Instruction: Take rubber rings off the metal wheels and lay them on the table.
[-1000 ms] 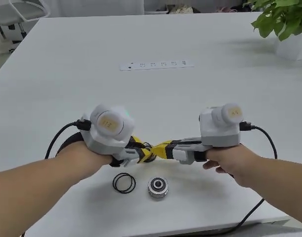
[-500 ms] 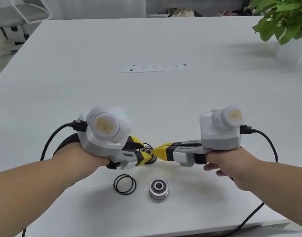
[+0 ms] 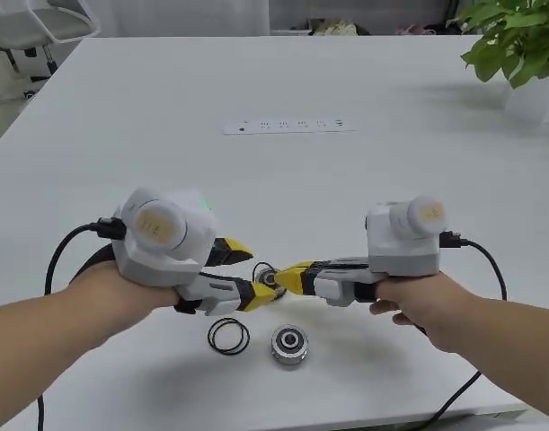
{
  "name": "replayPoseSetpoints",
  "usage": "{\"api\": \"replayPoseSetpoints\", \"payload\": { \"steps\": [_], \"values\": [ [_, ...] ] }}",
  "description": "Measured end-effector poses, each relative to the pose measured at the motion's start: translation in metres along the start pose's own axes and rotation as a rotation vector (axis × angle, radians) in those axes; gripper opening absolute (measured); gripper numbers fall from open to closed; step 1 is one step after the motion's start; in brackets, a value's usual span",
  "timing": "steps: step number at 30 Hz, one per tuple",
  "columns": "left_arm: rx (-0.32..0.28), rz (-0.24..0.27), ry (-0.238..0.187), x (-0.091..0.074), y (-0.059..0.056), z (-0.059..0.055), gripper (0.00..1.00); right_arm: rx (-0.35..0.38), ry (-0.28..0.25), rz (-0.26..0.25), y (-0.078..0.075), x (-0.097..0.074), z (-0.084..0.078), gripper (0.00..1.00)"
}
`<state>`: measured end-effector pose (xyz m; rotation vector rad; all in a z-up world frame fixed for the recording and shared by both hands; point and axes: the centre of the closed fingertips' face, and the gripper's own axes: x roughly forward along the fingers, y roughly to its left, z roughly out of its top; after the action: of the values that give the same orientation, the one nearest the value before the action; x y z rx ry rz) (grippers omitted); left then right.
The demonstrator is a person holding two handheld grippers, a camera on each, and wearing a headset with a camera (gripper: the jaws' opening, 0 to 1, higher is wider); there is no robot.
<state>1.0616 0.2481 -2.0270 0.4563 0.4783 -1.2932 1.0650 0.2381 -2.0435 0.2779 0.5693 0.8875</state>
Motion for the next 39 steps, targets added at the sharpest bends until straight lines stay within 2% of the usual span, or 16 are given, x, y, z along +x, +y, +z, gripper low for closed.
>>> {"api": "replayPoseSetpoints", "payload": {
  "steps": [9, 15, 24, 28, 39],
  "values": [
    [-0.009, -0.005, -0.041, -0.018, -0.005, 0.006, 0.47, 0.013, -0.020, 0.027, 0.011, 0.000, 0.005, 0.00],
    [-0.022, 0.007, -0.057, -0.032, -0.006, 0.007, 0.56, 0.017, -0.024, 0.047, 0.019, 0.003, 0.007, 0.00],
    [-0.037, 0.026, -0.061, -0.051, -0.005, -0.003, 0.64, 0.023, -0.028, 0.078, 0.031, 0.007, 0.010, 0.00],
    [-0.054, 0.049, -0.069, -0.060, -0.003, -0.006, 0.74, 0.032, -0.026, 0.089, 0.036, 0.008, 0.009, 0.00],
    [-0.072, 0.076, -0.079, -0.082, -0.002, -0.016, 0.79, 0.046, 0.016, 0.121, 0.050, 0.019, -0.002, 0.00]
  ]
}}
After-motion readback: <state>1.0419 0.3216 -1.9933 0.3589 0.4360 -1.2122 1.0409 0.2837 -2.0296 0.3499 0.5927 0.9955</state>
